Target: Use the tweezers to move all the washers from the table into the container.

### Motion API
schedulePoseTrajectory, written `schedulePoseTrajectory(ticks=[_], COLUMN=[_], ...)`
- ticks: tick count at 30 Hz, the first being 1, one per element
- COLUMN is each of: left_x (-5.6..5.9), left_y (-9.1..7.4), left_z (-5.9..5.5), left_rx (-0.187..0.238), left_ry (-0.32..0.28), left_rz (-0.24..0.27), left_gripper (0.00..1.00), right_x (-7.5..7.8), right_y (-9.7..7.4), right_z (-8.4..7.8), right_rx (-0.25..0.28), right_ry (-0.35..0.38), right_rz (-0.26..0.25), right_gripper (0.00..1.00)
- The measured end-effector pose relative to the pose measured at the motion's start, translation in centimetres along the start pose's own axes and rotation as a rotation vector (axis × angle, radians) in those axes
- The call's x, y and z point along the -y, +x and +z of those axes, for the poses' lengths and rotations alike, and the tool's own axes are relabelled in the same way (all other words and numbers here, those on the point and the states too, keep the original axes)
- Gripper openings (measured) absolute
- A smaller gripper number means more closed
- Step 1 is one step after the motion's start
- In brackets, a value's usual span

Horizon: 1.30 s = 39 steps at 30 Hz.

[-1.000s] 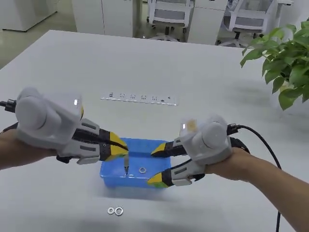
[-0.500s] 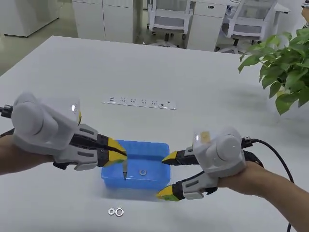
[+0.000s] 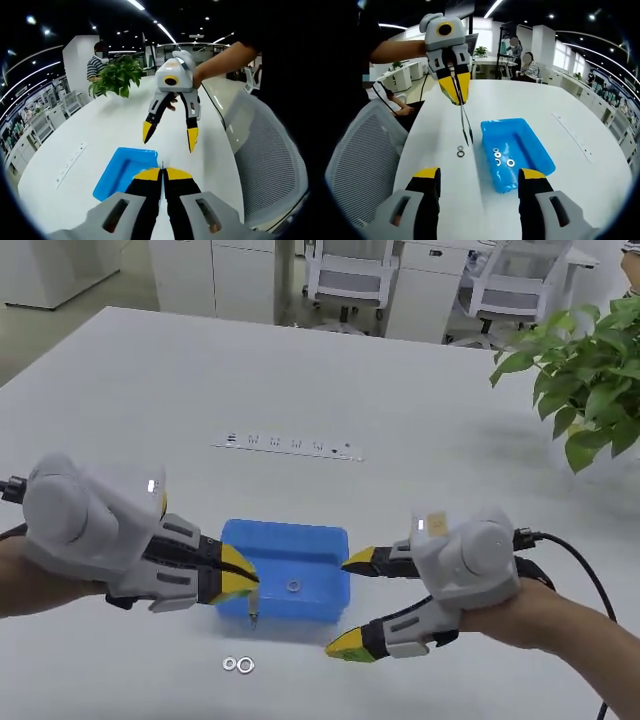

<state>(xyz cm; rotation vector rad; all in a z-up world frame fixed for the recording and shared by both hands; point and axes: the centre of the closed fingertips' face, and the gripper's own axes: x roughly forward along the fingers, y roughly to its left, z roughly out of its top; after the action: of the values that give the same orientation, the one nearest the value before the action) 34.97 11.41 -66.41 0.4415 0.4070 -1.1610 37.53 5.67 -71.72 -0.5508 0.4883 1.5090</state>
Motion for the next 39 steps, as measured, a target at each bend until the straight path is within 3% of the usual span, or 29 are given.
schedulePoseTrajectory(ticks=[17, 28, 39], left_x=[1.2, 1.3, 0.8], left_y=[1.2, 1.7, 1.6], left_z=[-1.7, -3.1, -3.1], left_rx=[-0.030, -0.062, -0.047], left_ry=[-0.004, 0.002, -0.007], left_rz=[-0.025, -0.041, -0.039], left_gripper=[0.06, 0.06, 0.06], right_x=[-0.8, -1.0, -1.2], right_y=[0.2, 0.5, 1.1], right_z=[-0.9, -1.5, -1.3], right_rx=[-0.012, -0.018, -0.015], right_ry=[0.019, 0.030, 0.027], right_rz=[0.008, 0.019, 0.036], right_gripper=[0.69, 0.69, 0.67])
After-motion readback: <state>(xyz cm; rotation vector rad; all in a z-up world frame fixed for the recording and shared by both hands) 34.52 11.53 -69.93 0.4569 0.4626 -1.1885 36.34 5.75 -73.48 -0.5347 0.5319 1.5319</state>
